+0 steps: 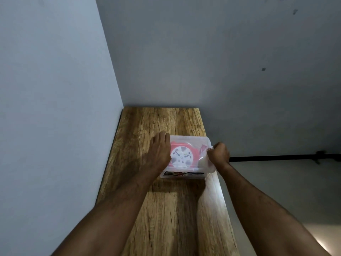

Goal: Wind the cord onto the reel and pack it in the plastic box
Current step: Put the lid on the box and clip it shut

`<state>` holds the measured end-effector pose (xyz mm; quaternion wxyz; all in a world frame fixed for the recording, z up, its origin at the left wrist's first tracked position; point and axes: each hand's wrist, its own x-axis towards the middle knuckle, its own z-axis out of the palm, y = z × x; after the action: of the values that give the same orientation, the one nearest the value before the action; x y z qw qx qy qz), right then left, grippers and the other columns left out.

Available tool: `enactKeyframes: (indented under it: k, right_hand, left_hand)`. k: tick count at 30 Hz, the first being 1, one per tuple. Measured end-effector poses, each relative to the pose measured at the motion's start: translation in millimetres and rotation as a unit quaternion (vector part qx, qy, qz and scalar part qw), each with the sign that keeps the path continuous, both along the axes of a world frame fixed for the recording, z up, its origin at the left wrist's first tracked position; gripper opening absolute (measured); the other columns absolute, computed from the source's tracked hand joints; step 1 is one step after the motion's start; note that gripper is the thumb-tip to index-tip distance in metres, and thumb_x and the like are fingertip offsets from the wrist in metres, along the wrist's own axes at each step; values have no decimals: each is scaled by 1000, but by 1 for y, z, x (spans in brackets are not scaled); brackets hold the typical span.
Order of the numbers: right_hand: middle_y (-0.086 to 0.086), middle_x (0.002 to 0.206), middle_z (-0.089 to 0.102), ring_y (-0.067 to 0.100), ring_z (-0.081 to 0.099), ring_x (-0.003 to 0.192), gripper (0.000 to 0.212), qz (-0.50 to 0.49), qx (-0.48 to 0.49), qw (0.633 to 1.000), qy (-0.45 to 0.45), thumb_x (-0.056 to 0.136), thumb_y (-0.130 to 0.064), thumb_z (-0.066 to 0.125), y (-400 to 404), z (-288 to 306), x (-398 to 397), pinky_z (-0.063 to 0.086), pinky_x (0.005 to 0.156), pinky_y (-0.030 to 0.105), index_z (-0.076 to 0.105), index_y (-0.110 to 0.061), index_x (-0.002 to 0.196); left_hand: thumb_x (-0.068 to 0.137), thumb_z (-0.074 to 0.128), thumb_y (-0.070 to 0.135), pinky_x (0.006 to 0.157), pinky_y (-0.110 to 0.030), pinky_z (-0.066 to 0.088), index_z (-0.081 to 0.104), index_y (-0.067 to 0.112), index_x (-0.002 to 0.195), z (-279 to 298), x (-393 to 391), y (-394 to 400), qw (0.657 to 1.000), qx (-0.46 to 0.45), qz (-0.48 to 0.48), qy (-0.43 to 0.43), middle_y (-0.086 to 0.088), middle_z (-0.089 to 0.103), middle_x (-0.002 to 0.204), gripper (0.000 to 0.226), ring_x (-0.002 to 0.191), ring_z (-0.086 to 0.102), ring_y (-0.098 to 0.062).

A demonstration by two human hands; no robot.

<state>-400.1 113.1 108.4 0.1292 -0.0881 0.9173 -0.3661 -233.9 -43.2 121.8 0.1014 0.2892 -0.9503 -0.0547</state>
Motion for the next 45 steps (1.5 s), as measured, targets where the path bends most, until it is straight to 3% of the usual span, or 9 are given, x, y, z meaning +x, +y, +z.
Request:
enactKeyframes:
  k: [8,16,21,27,32,36,39,41,45]
  right_hand:
    - [21,104,61,37,62,94,40,-23,-141,956,-256,98,-26,61,7,-13,-17,50,60,33,59,5,123]
    - [19,116,62,39,62,105,35,1,-139,928,-346,100,-34,63,21,3,-19,57,69,47,58,-6,121]
    - [21,112,67,40,68,102,30,-17,-133,954,-266,97,-25,67,13,-3,-22,60,83,55,60,-1,114]
    - [15,82,69,36,69,83,21,-7,4,999,-46,87,-22,72,2,0,-7,60,74,46,64,-6,75]
    - [22,97,69,39,67,91,14,42,92,993,61,90,-6,60,-5,9,12,42,65,30,68,5,94]
    - [23,108,70,38,69,98,21,83,147,979,118,95,-4,52,-9,4,27,49,70,31,66,5,109]
    - [33,152,38,49,34,144,53,137,218,949,183,103,-24,45,-12,-10,33,31,118,52,37,6,147]
    - [32,162,17,47,9,153,65,201,206,934,213,106,-38,30,-20,-13,38,9,122,54,20,3,156]
    - [25,167,-2,41,-3,155,88,357,221,879,223,88,-48,-14,-25,-21,43,-8,121,52,5,-1,160]
  left_hand:
    - [92,5,69,129,-48,4,15,2,162,-40,-20,7,998,38,-44,-29,-16,14,171,97,159,13,-29]
    - [100,23,63,125,-55,24,36,-5,154,-56,-21,6,998,-17,-46,-41,-25,34,162,88,152,32,-37]
    - [100,27,63,124,-55,26,38,-5,154,-54,-19,8,998,-19,-45,-37,-25,35,161,87,151,35,-37]
    - [100,19,65,127,-53,20,32,-3,157,-59,-20,6,998,-28,-46,-31,-23,31,164,89,153,31,-36]
    - [98,14,66,128,-52,16,26,-1,159,-60,-22,5,998,-35,-47,-31,-21,25,166,91,155,25,-35]
    - [99,16,65,127,-53,20,29,-2,158,-60,-22,5,998,-37,-47,-29,-22,28,165,91,154,27,-35]
    - [99,19,65,126,-52,20,32,-3,157,-61,-22,6,998,-45,-46,-26,-23,31,164,90,153,31,-36]
    - [99,17,65,126,-53,21,32,-3,157,-60,-22,5,998,-43,-46,-24,-23,30,164,90,153,31,-36]
    - [97,4,63,127,-54,15,23,-1,160,-56,-22,6,996,-37,-54,-63,-22,18,168,92,157,20,-34]
